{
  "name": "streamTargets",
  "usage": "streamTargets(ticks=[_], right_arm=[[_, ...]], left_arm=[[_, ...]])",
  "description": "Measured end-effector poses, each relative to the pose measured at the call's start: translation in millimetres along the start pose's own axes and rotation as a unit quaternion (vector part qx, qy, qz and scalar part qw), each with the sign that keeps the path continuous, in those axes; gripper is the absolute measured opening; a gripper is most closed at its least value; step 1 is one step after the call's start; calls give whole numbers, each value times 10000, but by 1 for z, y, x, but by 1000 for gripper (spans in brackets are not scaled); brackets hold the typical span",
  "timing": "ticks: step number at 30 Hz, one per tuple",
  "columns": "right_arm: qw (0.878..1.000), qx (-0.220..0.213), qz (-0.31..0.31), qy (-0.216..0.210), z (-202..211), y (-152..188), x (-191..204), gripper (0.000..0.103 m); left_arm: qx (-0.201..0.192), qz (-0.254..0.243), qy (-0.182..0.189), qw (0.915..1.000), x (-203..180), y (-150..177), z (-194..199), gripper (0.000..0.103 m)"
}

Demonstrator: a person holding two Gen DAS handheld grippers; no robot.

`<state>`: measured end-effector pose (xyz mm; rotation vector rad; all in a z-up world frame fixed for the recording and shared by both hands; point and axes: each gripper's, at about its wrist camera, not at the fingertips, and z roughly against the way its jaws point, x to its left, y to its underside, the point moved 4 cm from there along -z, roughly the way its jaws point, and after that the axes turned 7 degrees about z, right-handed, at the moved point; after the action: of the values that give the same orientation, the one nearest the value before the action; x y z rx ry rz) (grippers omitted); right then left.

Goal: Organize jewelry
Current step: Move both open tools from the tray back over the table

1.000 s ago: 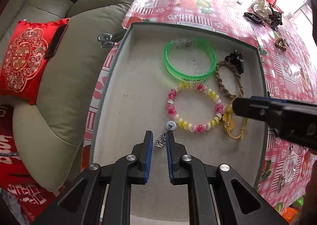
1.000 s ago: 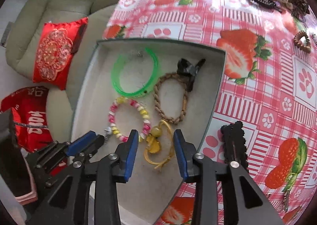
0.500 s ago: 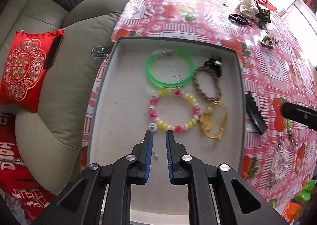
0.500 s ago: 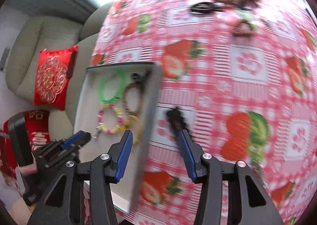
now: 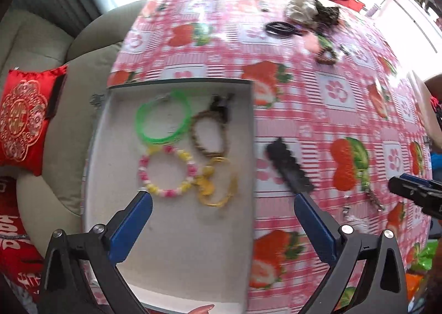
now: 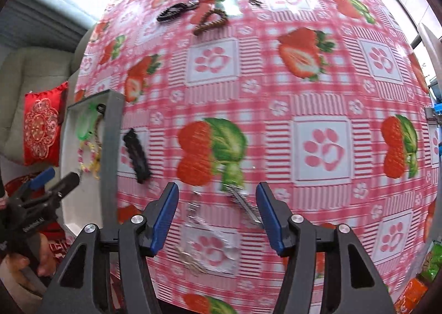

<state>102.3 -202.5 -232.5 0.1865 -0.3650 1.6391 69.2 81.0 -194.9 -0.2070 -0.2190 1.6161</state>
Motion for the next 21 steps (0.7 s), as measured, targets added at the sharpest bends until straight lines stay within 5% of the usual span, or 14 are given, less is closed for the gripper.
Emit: streamTargets(ticks=[5,21], right_arm=[[9997,144,193,35,-1,6,-18,79],[9929,672,978,60,-11,18,-48,80]], left_arm=[[146,-171,59,9997,-40,14,-1,103],[719,292,-255,9967,-85,83,-10,103]])
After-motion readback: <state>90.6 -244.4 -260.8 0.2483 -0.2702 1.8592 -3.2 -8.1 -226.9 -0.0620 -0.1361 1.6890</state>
